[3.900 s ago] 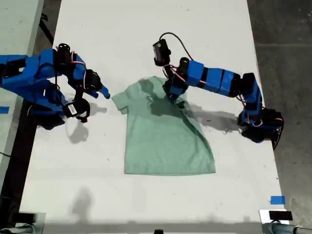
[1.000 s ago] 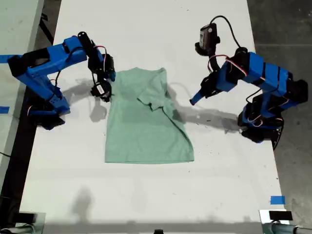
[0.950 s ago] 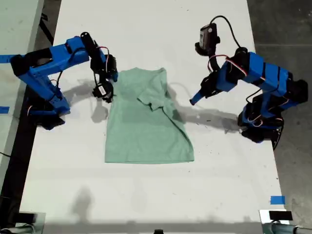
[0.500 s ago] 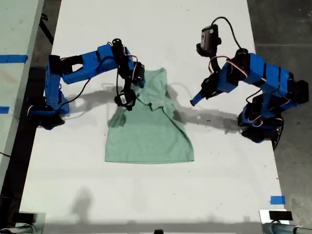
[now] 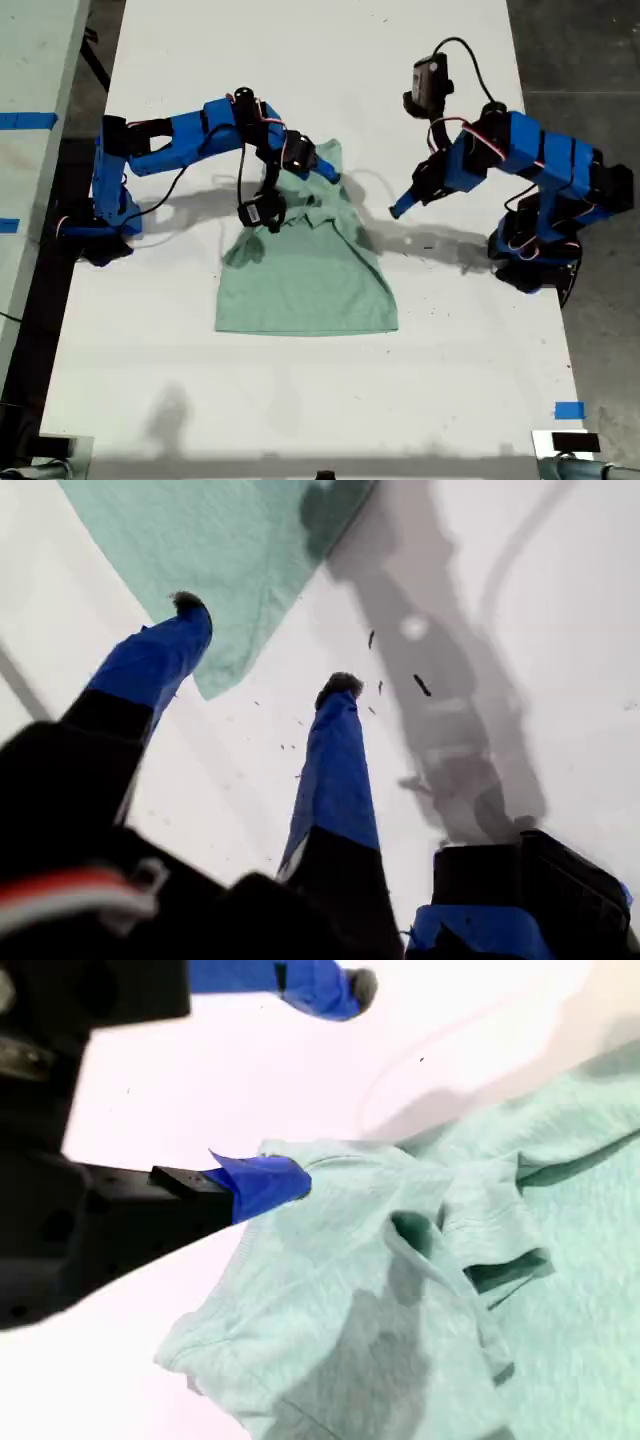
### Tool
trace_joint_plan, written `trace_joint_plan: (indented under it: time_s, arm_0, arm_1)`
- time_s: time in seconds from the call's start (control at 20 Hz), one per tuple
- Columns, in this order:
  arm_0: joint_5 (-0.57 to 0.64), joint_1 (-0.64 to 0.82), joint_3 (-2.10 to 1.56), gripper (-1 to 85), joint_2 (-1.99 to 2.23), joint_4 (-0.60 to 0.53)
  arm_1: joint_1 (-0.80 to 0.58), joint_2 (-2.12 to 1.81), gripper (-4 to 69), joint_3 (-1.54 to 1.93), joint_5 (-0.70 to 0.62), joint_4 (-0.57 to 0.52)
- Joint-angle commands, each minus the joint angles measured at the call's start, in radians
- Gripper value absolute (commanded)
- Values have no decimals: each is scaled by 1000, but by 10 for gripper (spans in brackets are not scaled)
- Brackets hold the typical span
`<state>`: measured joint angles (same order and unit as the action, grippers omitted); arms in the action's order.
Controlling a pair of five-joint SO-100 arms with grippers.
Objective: Fold tshirt
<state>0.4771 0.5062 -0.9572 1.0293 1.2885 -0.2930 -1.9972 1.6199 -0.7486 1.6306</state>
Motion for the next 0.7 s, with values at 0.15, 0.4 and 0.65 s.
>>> trace_joint_plan:
  time_s: [0.15,0.4,0.65]
  arm_0:
    - [-3,-25,64,282,199,60]
    - [-124,-158,-51,267,311,216]
    - [-331,-387,-179,273,359,179]
  arm_1:
    - [37,-64,264,3,25,-43]
    - [152,-64,266,32,91,-83]
    - [281,-64,271,169,161,-192]
